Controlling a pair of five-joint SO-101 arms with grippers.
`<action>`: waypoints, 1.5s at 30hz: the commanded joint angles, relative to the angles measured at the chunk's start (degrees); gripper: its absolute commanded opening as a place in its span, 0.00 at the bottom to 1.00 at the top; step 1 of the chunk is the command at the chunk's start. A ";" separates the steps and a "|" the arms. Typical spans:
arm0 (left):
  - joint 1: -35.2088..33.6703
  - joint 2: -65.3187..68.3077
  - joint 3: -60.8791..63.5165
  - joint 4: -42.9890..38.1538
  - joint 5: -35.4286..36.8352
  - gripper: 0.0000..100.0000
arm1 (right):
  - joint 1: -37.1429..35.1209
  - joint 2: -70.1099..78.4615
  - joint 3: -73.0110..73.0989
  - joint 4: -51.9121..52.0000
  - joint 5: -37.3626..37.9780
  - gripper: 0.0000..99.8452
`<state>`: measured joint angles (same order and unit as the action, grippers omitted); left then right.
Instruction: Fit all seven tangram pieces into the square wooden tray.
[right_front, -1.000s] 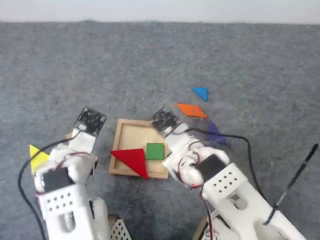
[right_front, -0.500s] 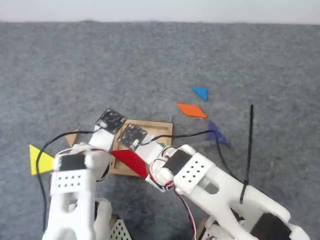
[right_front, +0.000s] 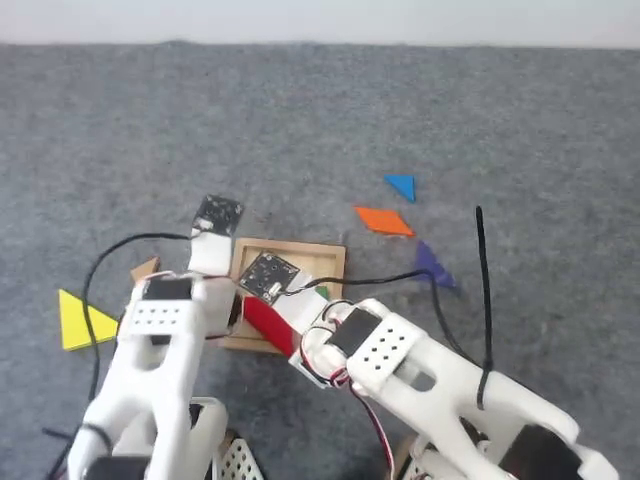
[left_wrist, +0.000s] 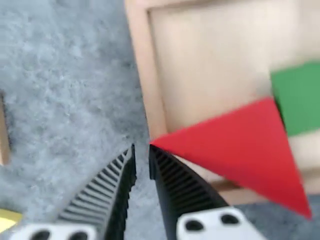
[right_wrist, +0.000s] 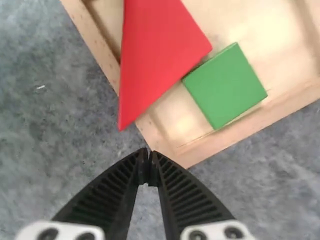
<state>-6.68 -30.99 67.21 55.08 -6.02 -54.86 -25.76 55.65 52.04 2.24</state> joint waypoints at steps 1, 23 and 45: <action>0.53 4.92 -5.58 -1.58 5.63 0.04 | -0.13 -7.34 1.32 -1.19 -1.67 0.01; 12.04 11.25 -18.24 0.26 13.27 0.05 | 14.55 -45.32 16.18 -0.66 -1.76 0.01; 28.13 10.73 -13.14 13.01 -3.25 0.36 | 22.11 -45.32 15.82 -0.66 -1.41 0.01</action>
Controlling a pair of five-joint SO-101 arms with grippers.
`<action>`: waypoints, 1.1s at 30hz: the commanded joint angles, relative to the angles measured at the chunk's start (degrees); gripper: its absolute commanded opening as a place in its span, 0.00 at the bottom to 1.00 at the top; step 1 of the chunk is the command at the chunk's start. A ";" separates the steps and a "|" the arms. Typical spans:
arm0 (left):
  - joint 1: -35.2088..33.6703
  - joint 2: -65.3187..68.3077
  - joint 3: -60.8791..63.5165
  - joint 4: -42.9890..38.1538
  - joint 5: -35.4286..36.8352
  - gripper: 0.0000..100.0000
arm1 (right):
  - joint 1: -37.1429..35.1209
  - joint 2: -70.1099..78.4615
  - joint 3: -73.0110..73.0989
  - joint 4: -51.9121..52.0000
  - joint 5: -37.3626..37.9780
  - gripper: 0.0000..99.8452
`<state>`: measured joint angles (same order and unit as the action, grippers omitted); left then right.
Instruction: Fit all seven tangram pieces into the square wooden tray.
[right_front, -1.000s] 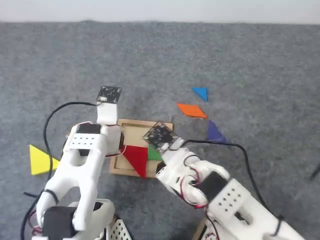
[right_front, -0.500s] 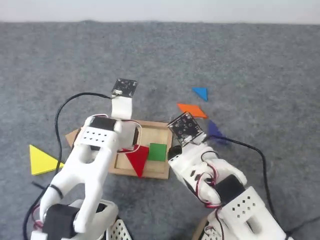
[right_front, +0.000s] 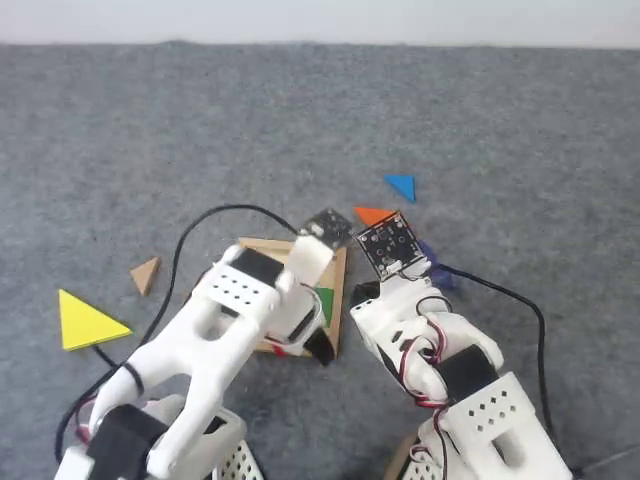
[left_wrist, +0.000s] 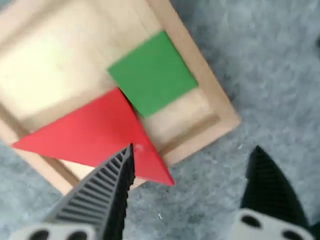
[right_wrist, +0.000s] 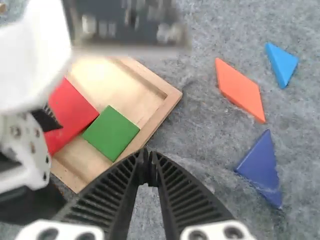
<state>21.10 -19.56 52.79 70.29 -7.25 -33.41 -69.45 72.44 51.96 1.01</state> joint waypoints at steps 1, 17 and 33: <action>-0.35 -0.79 1.89 -2.73 -2.20 0.36 | 0.66 -1.63 -0.97 -0.57 -0.18 0.01; -8.97 -0.53 2.95 -2.81 -9.58 0.14 | 0.66 -1.63 -0.97 -0.57 -0.18 0.01; -9.05 -0.79 1.54 -3.25 -44.48 0.14 | 0.66 -1.71 -0.97 -0.57 -0.09 0.01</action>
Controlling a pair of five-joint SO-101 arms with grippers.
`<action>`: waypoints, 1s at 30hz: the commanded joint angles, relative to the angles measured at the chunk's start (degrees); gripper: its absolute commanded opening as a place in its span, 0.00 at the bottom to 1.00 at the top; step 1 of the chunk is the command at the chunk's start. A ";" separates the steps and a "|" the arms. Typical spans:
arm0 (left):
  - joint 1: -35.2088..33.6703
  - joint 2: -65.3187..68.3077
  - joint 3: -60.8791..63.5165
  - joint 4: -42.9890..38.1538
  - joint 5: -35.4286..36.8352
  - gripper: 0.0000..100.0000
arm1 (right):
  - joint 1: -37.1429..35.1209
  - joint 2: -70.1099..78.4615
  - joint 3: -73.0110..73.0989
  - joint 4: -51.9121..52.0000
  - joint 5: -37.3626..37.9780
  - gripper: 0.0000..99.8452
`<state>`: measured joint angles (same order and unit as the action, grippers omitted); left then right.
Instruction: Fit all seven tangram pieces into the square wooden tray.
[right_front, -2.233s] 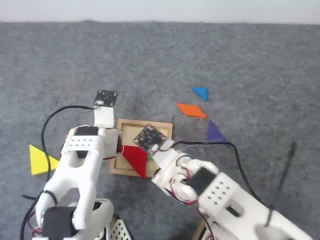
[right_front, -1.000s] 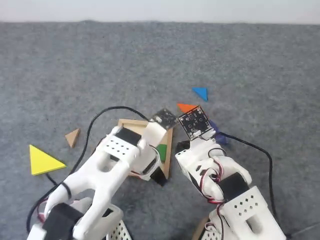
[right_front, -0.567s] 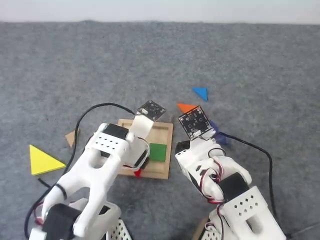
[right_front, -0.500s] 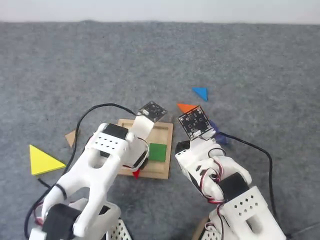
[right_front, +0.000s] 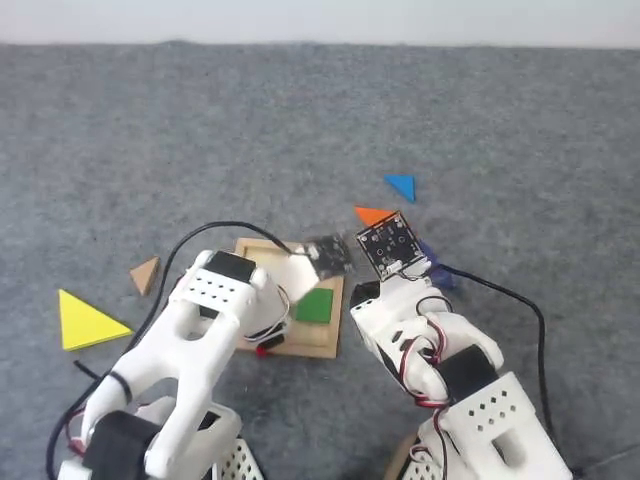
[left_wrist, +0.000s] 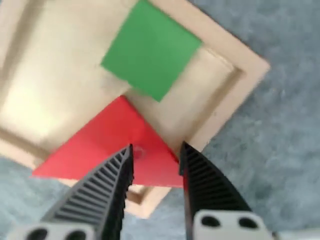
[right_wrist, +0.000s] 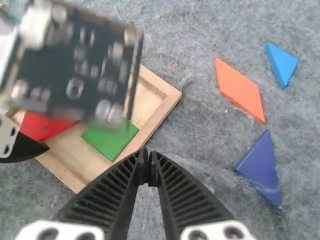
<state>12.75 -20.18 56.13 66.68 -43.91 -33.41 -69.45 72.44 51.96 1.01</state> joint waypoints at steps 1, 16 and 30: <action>-0.88 -0.18 -2.77 0.35 -9.41 0.14 | 0.66 -1.71 -0.97 -0.57 -0.09 0.01; -17.76 -0.26 -20.00 14.68 1.93 0.14 | 2.59 -2.07 -1.05 -0.75 2.29 0.01; -19.34 0.53 -7.43 -10.02 38.24 0.14 | 4.53 -1.63 -2.02 -0.57 2.02 0.01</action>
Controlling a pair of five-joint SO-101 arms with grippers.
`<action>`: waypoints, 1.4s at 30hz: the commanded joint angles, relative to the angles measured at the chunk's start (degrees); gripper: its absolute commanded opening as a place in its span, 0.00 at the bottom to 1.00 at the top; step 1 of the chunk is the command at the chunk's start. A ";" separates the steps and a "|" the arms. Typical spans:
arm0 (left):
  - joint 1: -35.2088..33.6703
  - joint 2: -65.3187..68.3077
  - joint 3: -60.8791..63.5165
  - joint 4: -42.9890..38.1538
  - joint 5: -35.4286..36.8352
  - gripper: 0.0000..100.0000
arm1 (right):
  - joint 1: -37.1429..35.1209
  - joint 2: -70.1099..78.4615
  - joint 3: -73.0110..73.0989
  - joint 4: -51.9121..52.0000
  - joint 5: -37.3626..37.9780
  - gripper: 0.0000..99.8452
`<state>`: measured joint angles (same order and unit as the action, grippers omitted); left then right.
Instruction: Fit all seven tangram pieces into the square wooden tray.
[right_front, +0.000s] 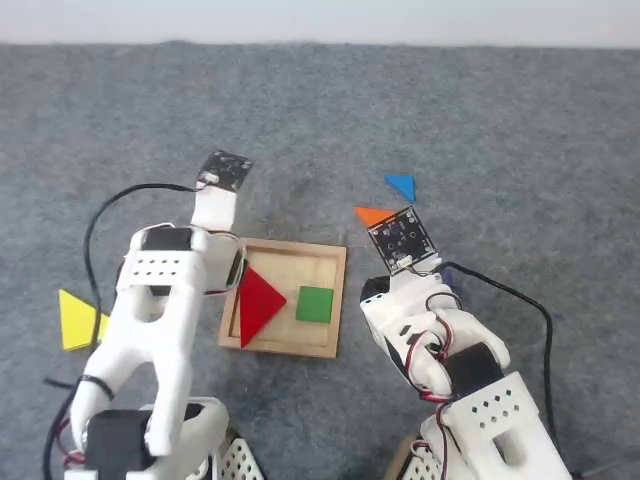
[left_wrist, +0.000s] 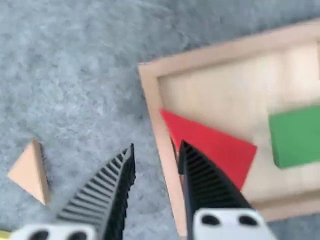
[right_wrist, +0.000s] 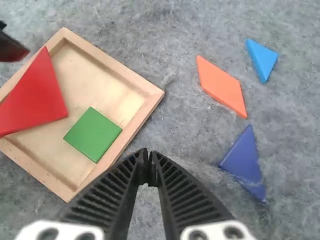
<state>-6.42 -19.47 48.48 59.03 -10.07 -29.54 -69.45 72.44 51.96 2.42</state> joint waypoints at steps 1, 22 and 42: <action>-0.09 -0.18 0.92 -3.87 5.80 0.14 | 0.66 -1.63 -2.02 -0.57 0.53 0.01; 2.81 -0.18 7.52 -11.69 12.31 0.02 | 0.75 -2.07 -1.93 -0.66 0.53 0.01; 1.41 -0.18 1.45 -4.13 12.40 0.01 | 0.84 -2.07 -1.93 -0.75 0.70 0.01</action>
<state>-2.73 -19.47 52.44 53.14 1.63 -29.19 -69.45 72.44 51.96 2.42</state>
